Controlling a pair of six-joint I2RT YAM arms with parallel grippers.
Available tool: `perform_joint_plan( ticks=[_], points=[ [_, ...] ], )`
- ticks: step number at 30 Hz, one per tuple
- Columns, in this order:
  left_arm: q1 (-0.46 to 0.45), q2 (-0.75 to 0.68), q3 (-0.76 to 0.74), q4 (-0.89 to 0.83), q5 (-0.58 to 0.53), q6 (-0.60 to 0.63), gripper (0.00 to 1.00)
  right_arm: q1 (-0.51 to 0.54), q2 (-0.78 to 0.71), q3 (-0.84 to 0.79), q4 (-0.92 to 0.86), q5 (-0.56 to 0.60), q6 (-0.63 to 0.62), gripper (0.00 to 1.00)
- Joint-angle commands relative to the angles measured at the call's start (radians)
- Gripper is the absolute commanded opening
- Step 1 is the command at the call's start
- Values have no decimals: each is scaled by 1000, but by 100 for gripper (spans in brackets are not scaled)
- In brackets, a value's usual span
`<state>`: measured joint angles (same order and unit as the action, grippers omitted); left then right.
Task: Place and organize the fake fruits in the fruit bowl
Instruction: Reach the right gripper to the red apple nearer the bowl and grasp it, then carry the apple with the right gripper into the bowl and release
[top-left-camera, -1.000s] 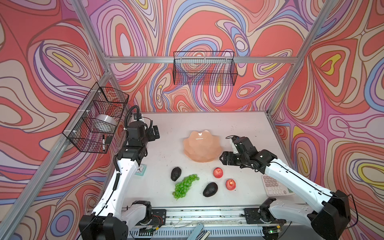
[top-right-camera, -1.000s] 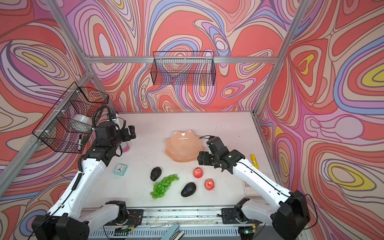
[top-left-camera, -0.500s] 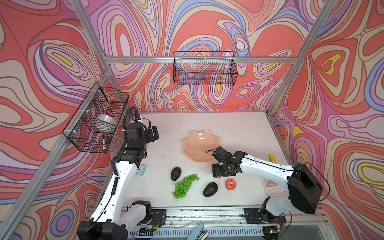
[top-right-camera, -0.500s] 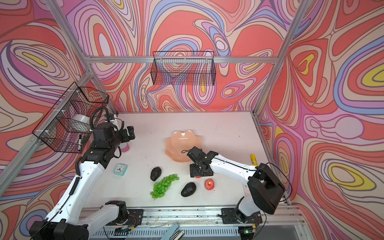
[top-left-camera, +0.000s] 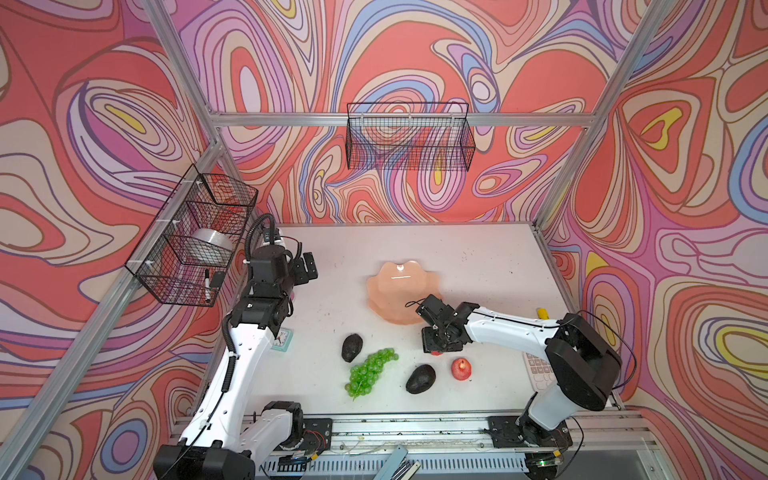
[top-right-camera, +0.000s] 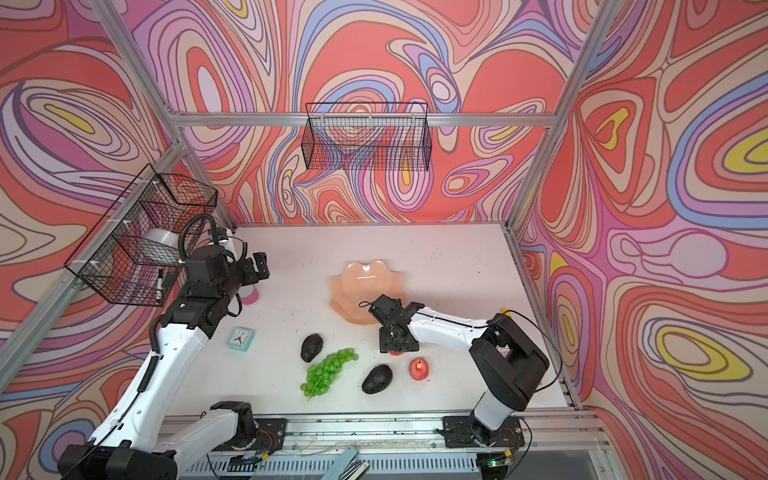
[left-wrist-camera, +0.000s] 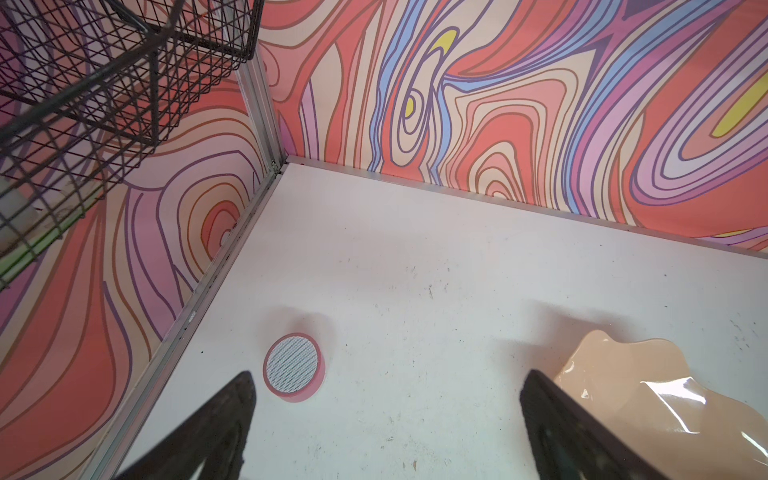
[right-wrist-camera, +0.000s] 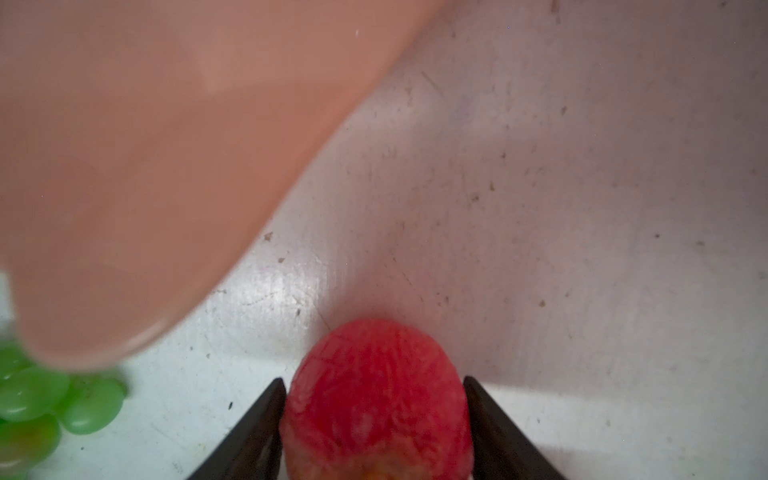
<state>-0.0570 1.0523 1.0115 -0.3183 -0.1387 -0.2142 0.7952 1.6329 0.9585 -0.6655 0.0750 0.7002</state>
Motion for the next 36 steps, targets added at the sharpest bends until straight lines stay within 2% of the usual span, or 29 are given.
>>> perform_joint_plan(
  ticks=[1,6,10,15,21,28,32,36],
  points=[
    [9,-12,-6,-12,-9,-4,100,3,7,19,-5,45,7,59],
    [9,-23,-11,-11,-29,6,100,3,-13,83,-103,95,-25,51],
    [9,-26,-15,-6,-29,7,100,4,-84,207,-251,136,-53,45],
    [9,-25,-8,-16,-35,10,100,4,-118,344,-286,157,-99,45],
    [9,-40,-13,-13,-42,12,100,-4,67,466,-161,131,-166,45],
    [9,-29,19,-61,-65,24,100,-73,420,730,-94,112,-283,46],
    [9,-41,17,-61,-80,30,100,-104,533,776,-36,58,-288,46],
    [9,-63,101,-211,-62,-8,97,-113,603,840,-50,68,-290,49]
  ],
)
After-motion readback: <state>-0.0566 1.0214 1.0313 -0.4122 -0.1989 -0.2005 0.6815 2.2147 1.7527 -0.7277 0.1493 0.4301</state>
